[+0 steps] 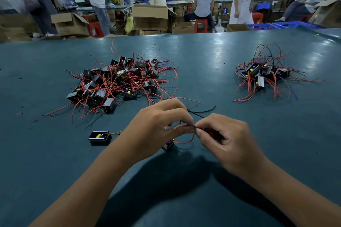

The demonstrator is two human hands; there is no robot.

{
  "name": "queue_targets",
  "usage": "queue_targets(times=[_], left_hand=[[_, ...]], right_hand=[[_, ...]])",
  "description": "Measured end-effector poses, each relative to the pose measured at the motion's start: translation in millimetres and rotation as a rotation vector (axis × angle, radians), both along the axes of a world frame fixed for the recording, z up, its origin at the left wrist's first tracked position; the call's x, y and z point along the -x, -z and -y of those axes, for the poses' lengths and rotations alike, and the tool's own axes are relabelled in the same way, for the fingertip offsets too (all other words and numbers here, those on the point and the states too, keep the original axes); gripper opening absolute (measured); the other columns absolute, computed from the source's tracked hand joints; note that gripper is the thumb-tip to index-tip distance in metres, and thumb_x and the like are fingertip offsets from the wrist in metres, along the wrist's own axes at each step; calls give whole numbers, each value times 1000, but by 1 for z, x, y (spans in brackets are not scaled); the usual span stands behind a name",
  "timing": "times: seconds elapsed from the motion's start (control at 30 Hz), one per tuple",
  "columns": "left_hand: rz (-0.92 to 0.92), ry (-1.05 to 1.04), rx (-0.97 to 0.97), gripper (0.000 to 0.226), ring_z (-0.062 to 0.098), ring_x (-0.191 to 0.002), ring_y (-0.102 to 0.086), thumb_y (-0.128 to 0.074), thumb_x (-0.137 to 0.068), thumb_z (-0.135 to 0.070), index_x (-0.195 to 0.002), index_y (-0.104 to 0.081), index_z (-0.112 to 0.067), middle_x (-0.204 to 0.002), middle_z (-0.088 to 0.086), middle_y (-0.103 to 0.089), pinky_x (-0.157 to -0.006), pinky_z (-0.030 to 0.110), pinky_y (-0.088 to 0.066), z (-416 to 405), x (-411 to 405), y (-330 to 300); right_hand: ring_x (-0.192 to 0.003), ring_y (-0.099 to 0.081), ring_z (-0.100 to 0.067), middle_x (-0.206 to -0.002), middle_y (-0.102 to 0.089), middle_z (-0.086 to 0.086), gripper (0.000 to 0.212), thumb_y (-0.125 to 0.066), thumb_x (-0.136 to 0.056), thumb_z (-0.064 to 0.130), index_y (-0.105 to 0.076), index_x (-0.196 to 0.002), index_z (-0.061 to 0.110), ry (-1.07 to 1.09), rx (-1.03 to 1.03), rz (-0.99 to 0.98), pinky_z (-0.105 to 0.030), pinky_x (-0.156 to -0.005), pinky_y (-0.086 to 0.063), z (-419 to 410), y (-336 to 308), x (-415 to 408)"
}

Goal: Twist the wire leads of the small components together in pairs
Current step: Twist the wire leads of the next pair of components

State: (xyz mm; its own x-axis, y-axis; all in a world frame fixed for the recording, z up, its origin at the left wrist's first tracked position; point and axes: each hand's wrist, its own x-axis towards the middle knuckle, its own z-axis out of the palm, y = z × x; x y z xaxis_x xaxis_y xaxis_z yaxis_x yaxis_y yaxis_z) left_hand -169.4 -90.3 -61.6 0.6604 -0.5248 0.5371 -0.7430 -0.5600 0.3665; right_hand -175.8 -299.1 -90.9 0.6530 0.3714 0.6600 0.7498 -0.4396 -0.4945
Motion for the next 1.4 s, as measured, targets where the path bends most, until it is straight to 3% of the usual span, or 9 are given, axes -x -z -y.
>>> queue_targets(times=[0.1,0.23,0.4,0.5,0.6,0.7,0.87,1.07,1.4], left_hand=[[-12,6,-9,12,13,-82,-57,-67,-93,-27,-94,-72,-17,-95,-6,-59,-68,40,-49,2,0,-1],[-121,26,62,9,12,-70,-50,-67,-94,-25,-87,-68,-19,-84,-8,-57,-64,22,-39,4,3,-3],[-642,-72,386,18,16,-57,-34,-65,-85,-30,-72,-66,-18,-61,0,-43,-54,33,-24,13,6,2],[-950,-84,569,14,13,-53,-26,-66,-79,-26,-76,-64,-12,-60,1,-38,-48,24,-20,17,7,5],[-1081,-49,635,14,10,-50,-26,-63,-78,-22,-82,-60,-10,-64,-1,-44,-44,18,-23,18,8,6],[-1100,-57,611,15,11,-50,-25,-60,-78,-23,-80,-56,-9,-67,1,-44,-43,18,-23,19,7,6],[-1022,-81,573,12,12,-51,-26,-57,-77,-24,-67,-55,-18,-69,7,-39,-42,17,-24,21,8,3],[-1170,-72,666,30,10,-47,-23,-52,-90,-14,-61,-53,-18,-60,-3,-38,-44,22,-16,23,9,6],[-1033,-22,582,16,18,-54,-19,-65,-75,-28,-73,-58,-14,-70,14,-31,-43,19,-23,16,8,4]], right_hand=[[-70,-45,9,-75,-51,17,4,-65,-88,10,-69,-85,10,10,30,35,-5,-68,-33,0,0,0],[-69,-43,4,-75,-53,12,5,-65,-88,10,-70,-86,9,28,53,99,-7,-68,-34,-1,1,-1],[-68,-52,-11,-75,-59,4,11,-61,-93,16,-70,-88,11,63,68,152,-19,-65,-40,-2,2,-1],[-67,-48,-9,-75,-56,6,7,-64,-90,13,-69,-87,10,70,95,173,-17,-65,-37,-2,3,-1],[-66,-45,-9,-75,-51,9,9,-63,-92,15,-68,-85,10,70,109,191,-20,-63,-38,-2,3,-2],[-65,-50,-16,-73,-55,3,16,-58,-93,19,-68,-85,10,74,140,217,-28,-60,-42,-3,3,-1],[-68,-50,-12,-75,-57,5,16,-58,-93,19,-69,-86,10,53,82,170,-17,-66,-38,-3,2,-1],[-65,-53,-19,-74,-58,1,15,-59,-93,18,-68,-85,9,66,117,204,-32,-59,-46,-3,3,-1],[-65,-52,-13,-72,-60,2,5,-65,-88,12,-69,-84,10,33,60,77,-20,-63,-41,-2,2,0]])
